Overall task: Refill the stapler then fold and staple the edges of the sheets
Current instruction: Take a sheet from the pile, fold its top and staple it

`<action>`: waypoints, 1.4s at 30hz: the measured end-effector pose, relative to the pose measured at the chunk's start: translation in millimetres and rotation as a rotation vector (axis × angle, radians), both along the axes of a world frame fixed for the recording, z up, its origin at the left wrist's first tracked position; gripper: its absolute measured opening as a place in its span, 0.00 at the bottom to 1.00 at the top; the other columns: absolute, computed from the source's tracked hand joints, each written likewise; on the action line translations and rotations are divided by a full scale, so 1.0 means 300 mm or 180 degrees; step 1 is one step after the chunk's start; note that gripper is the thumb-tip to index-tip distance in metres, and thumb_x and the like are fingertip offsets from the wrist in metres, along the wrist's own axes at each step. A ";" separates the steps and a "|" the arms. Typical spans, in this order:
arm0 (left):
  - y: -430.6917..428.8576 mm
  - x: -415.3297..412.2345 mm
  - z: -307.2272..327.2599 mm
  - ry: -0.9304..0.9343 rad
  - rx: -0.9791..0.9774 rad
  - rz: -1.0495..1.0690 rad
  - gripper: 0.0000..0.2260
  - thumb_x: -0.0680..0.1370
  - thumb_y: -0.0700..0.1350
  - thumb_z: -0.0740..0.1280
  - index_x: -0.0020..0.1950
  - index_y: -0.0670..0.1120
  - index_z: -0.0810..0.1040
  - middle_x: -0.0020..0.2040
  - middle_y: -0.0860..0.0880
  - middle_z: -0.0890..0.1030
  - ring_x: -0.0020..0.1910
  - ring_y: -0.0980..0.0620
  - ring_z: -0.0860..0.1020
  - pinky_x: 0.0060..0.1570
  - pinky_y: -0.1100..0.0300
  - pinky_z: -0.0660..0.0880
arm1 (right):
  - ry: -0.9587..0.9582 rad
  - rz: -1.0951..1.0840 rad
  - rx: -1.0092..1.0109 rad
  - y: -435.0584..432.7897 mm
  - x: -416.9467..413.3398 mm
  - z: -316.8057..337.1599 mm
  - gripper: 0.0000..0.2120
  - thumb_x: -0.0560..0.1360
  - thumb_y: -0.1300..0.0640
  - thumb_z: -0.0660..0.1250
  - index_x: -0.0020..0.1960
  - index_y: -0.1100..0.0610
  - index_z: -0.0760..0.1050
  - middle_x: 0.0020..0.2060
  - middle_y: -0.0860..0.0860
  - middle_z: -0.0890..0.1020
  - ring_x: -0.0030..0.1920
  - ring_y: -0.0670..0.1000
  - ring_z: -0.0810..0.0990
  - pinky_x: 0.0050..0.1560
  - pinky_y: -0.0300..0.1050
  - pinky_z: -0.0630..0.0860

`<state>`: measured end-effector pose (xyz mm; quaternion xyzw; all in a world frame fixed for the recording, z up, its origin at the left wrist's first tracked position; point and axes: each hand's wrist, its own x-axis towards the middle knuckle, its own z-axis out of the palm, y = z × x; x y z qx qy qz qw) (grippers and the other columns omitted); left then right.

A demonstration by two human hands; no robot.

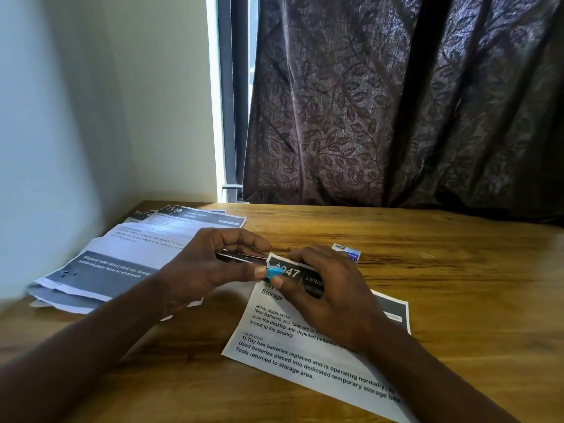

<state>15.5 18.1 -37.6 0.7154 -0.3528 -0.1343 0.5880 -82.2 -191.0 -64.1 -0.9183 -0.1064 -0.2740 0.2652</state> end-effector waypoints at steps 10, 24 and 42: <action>-0.011 -0.003 -0.001 -0.0739 0.0147 -0.0059 0.14 0.69 0.46 0.80 0.52 0.44 0.85 0.50 0.45 0.87 0.52 0.44 0.85 0.49 0.51 0.83 | 0.0182 0.0310 0.0358 -0.002 0.014 -0.009 0.14 0.75 0.39 0.68 0.54 0.47 0.80 0.46 0.41 0.80 0.50 0.43 0.77 0.52 0.50 0.75; 0.024 0.043 -0.016 -0.0681 0.0260 0.0624 0.20 0.67 0.50 0.77 0.58 0.50 0.83 0.51 0.53 0.88 0.52 0.53 0.86 0.55 0.51 0.82 | 0.0404 0.0148 0.0619 -0.019 0.018 -0.028 0.16 0.74 0.38 0.65 0.60 0.41 0.77 0.52 0.38 0.82 0.55 0.43 0.80 0.56 0.52 0.80; -0.015 -0.050 0.006 -0.1910 0.0824 0.0629 0.27 0.72 0.74 0.60 0.49 0.55 0.85 0.44 0.63 0.87 0.43 0.59 0.84 0.38 0.70 0.73 | -0.0278 0.0224 0.0742 -0.023 0.021 0.004 0.04 0.81 0.49 0.63 0.52 0.47 0.76 0.44 0.44 0.81 0.49 0.47 0.80 0.50 0.55 0.77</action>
